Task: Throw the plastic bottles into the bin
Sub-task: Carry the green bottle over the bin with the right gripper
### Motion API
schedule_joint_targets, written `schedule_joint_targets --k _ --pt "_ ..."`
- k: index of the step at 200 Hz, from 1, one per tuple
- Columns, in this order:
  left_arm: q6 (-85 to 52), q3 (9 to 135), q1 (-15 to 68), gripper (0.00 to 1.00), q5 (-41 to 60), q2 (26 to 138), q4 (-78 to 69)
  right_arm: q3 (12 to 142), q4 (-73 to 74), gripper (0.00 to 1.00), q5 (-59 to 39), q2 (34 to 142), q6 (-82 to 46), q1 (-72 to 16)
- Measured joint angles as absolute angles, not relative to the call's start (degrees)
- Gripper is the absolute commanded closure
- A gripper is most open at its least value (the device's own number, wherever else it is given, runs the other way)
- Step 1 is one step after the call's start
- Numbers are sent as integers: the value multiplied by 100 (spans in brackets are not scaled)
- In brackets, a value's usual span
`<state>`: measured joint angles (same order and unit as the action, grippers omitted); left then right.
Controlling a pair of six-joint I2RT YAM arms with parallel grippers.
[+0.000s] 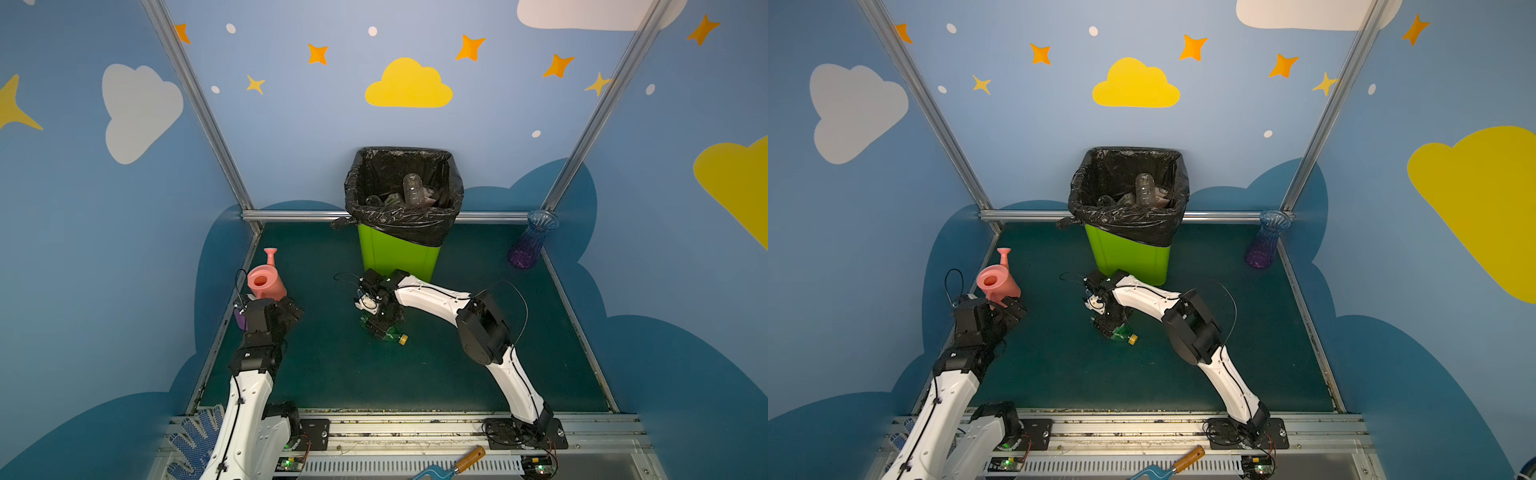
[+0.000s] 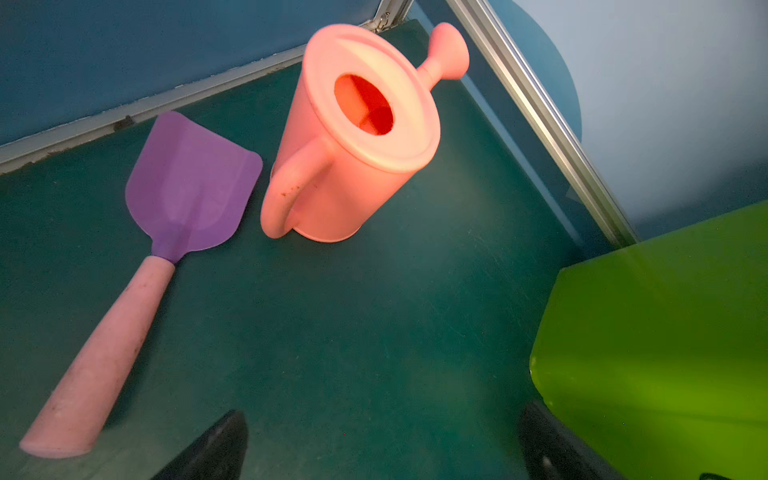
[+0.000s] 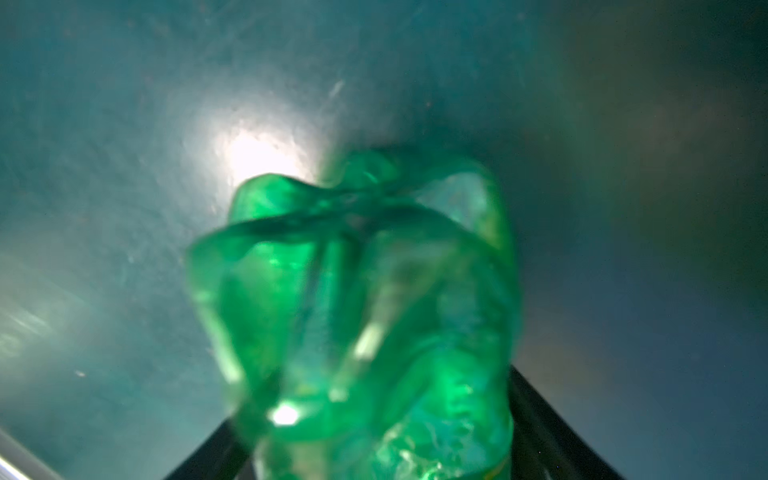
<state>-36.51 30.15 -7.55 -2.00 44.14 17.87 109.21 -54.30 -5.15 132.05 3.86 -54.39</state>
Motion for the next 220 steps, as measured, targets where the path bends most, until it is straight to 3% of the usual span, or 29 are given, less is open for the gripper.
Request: schedule_joint_targets --k 33,74,148,196,220 --pt "-3651 3015 -762 0 -202 4414 1789 10914 -5417 45 -513 13185 362 -5459" --pt "-3671 3015 -762 0 -198 4416 1787 10488 -5317 50 -523 12547 320 -5461" --pt "-3730 3015 -762 0 3 4810 1688 10986 -4436 49 272 8849 714 -5723" --pt "-3730 3020 -762 0 305 5155 1485 10344 -2075 47 919 6604 1680 -5852" --pt "-3730 3050 -760 0 449 5258 1479 10130 -864 45 1046 6265 2043 -5596"
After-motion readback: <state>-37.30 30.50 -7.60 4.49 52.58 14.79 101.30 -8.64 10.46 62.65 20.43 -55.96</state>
